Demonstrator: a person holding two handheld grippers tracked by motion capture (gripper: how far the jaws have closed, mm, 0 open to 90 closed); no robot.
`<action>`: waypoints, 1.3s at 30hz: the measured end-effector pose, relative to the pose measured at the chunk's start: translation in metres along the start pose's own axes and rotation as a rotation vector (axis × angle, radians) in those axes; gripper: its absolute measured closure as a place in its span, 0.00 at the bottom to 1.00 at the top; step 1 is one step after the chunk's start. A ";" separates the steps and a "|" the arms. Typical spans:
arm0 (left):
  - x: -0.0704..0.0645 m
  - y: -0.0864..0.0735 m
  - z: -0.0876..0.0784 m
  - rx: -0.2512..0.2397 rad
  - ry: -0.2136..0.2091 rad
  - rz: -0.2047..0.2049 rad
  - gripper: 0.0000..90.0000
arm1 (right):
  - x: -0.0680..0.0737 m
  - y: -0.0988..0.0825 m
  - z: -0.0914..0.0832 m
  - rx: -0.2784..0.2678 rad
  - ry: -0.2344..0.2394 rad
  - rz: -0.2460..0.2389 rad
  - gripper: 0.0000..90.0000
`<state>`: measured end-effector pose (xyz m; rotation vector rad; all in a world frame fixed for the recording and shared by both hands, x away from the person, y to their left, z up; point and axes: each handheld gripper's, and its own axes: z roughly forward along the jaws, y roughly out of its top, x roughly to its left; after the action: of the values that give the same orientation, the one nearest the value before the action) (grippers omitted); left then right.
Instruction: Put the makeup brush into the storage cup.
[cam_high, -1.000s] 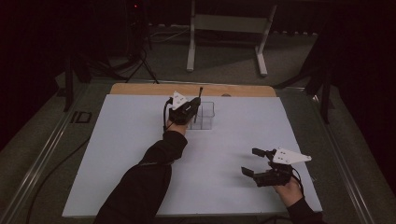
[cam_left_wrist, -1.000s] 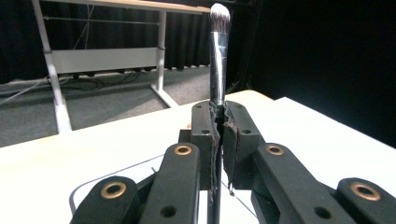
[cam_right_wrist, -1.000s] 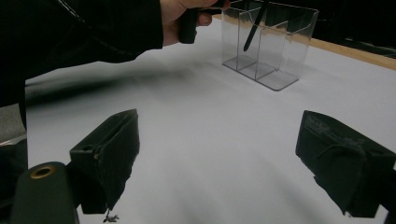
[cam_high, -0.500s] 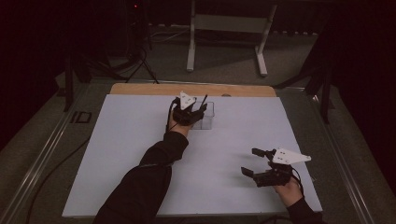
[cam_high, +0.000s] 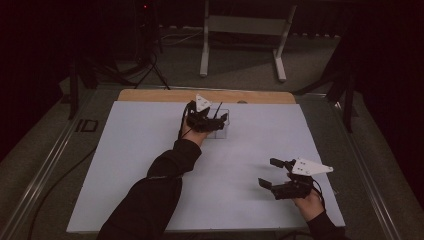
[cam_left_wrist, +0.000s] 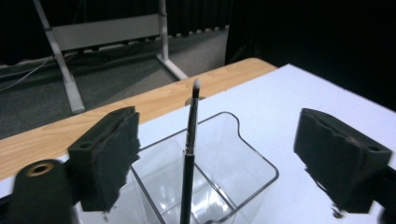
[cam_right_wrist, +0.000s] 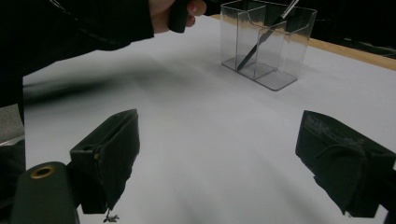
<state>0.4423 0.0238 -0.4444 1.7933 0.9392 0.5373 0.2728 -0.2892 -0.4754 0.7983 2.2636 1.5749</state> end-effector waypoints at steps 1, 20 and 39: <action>0.000 0.001 0.000 0.010 -0.010 -0.008 0.13 | 0.000 0.000 0.000 0.001 -0.001 0.003 0.15; 0.006 0.013 -0.034 0.122 -0.208 -0.001 0.01 | -0.001 0.000 0.001 0.004 -0.005 -0.002 0.15; 0.005 0.013 -0.078 0.083 -0.374 0.037 0.02 | -0.001 0.001 0.000 0.001 -0.007 -0.009 0.15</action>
<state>0.3939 0.0699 -0.4013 1.9042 0.6778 0.1754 0.2734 -0.2894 -0.4740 0.7920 2.2598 1.5645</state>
